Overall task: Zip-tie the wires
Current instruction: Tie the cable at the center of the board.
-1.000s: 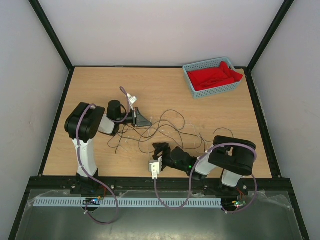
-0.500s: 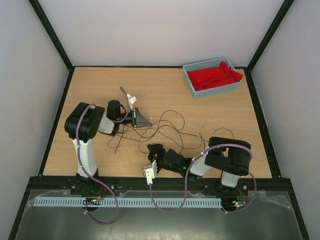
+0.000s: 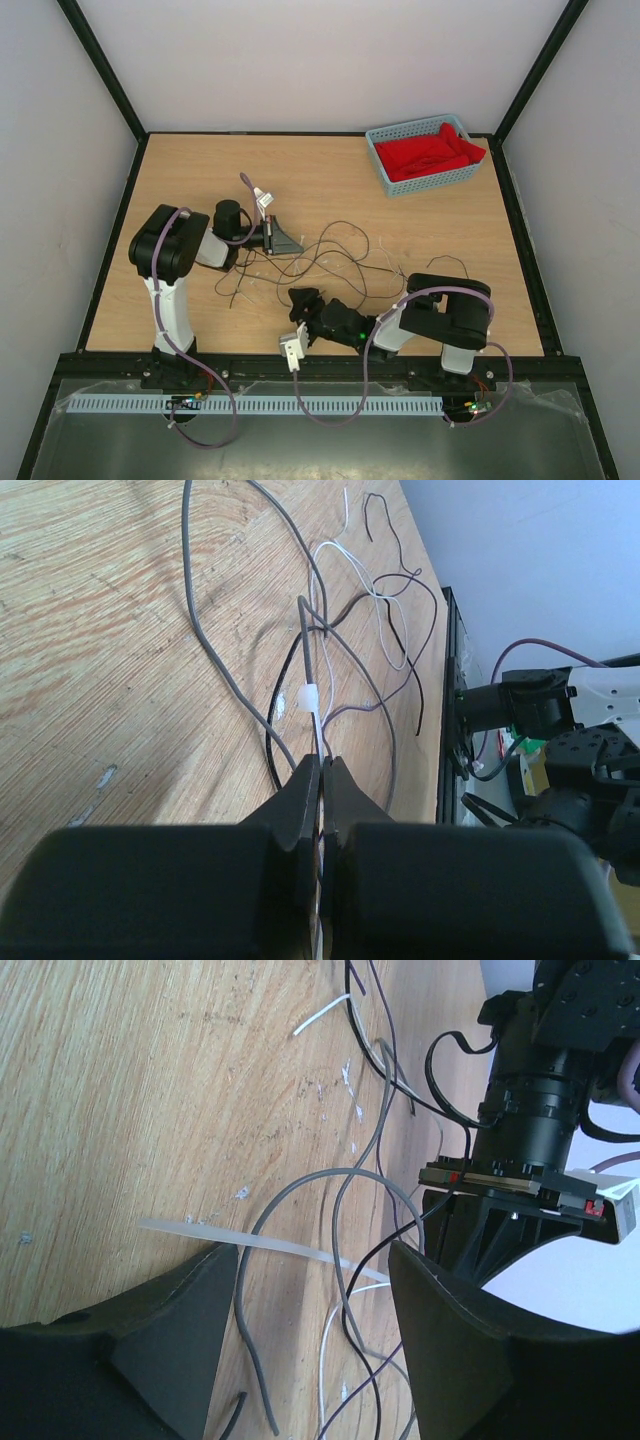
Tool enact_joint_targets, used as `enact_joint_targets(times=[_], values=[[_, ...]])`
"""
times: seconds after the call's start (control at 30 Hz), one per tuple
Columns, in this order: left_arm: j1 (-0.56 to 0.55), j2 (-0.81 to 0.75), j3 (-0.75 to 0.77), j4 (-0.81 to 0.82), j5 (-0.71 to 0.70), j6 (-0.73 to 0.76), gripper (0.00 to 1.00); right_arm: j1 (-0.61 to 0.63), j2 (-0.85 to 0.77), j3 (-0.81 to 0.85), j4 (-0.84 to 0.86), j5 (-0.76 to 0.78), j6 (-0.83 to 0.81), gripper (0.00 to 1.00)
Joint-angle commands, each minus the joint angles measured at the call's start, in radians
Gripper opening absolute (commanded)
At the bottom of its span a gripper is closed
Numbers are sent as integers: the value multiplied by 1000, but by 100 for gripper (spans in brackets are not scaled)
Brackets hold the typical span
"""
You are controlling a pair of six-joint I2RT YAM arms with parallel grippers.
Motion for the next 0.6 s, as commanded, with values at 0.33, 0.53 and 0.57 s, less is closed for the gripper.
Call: enact_joint_targets(times=[0.33, 0.53, 0.57], values=[[0, 19, 28, 38, 40, -17, 0, 29, 124, -14, -22, 11, -10, 63], [-2, 23, 28, 38, 39, -17, 0, 36, 148, -17, 27, 22, -13, 61], [-3, 25, 28, 38, 39, -19, 0, 37, 153, -18, 37, 23, -16, 61]])
